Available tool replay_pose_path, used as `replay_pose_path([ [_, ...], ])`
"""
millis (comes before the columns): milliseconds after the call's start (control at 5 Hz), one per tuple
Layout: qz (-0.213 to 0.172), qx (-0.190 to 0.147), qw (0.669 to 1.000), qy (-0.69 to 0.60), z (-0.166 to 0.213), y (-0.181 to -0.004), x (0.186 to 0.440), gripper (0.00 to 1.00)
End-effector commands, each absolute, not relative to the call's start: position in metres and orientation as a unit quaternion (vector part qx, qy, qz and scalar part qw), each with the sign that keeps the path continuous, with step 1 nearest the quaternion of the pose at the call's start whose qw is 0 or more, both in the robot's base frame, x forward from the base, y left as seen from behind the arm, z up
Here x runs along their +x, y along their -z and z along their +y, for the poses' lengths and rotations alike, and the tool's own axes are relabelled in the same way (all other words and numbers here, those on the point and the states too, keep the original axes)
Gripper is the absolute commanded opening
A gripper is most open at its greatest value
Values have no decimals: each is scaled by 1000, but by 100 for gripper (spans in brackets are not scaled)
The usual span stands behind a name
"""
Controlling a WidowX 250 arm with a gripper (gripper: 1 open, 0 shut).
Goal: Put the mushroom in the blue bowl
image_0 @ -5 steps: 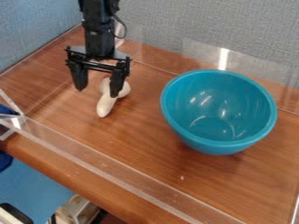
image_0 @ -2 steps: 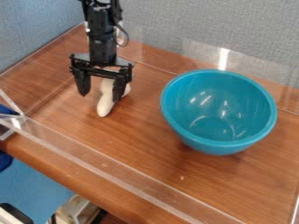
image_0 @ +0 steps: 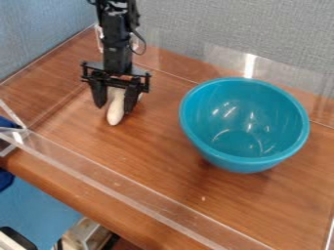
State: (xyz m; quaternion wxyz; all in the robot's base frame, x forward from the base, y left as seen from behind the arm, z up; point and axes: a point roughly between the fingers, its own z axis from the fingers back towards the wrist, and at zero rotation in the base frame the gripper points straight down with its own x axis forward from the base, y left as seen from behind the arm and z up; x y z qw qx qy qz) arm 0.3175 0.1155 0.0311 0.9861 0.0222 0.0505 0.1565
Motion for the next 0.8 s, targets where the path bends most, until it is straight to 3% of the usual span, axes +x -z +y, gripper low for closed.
replay_pose_path([
  [0,25,33,988,-149,117,-45,329,0],
  [600,37,41,987,-150,123,-34,337,0],
])
